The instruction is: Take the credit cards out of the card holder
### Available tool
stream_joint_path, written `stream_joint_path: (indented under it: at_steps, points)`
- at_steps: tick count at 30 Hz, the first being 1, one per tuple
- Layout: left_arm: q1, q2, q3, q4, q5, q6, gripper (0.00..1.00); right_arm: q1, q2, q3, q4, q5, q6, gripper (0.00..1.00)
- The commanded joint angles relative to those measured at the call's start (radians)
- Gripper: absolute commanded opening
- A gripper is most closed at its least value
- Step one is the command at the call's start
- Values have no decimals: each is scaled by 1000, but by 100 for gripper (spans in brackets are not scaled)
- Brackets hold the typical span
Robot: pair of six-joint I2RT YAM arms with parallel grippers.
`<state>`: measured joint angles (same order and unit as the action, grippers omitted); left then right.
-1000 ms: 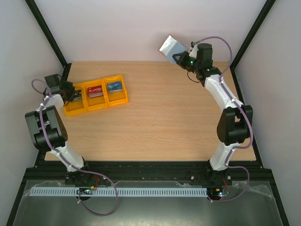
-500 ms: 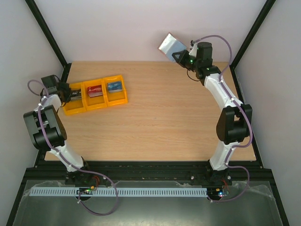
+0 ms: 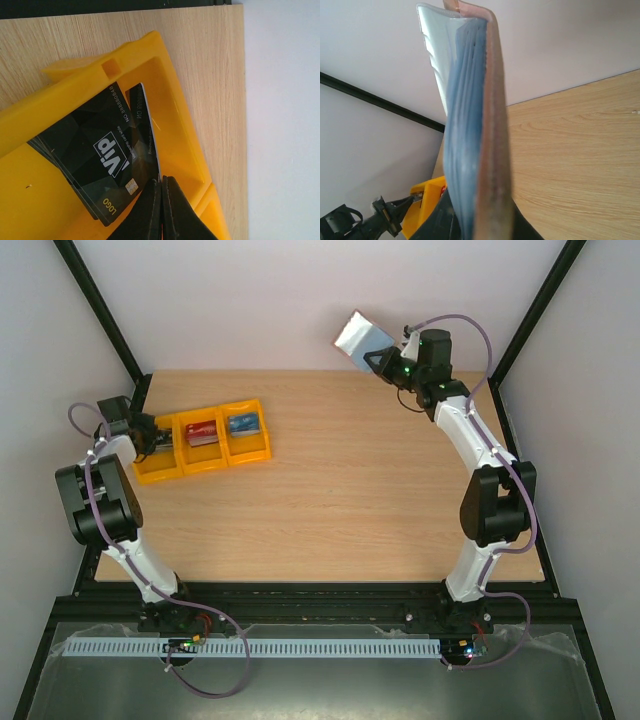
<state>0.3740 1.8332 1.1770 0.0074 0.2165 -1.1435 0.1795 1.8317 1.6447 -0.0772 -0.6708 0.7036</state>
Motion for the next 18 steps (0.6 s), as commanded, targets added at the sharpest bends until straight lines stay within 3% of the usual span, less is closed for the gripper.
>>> stream_joint_path:
  at_steps: [1, 4, 7, 10, 18]
  points:
    - [-10, 19, 12, 20, -6, 27, 2, -3, -3, 34, 50, -33, -13, 2]
    - [-10, 14, -3, 9, -12, 32, 5, -3, -9, 26, 60, -43, -12, 2]
    - [-10, 4, -9, -20, -6, 30, 29, -3, -14, 21, 63, -54, -13, 2]
    - [-17, -10, -10, -48, -2, 31, 46, -3, -16, 16, 74, -65, -9, 2]
    - [-34, -35, -7, -93, -4, 45, 73, -3, -24, 0, 105, -102, 0, 2]
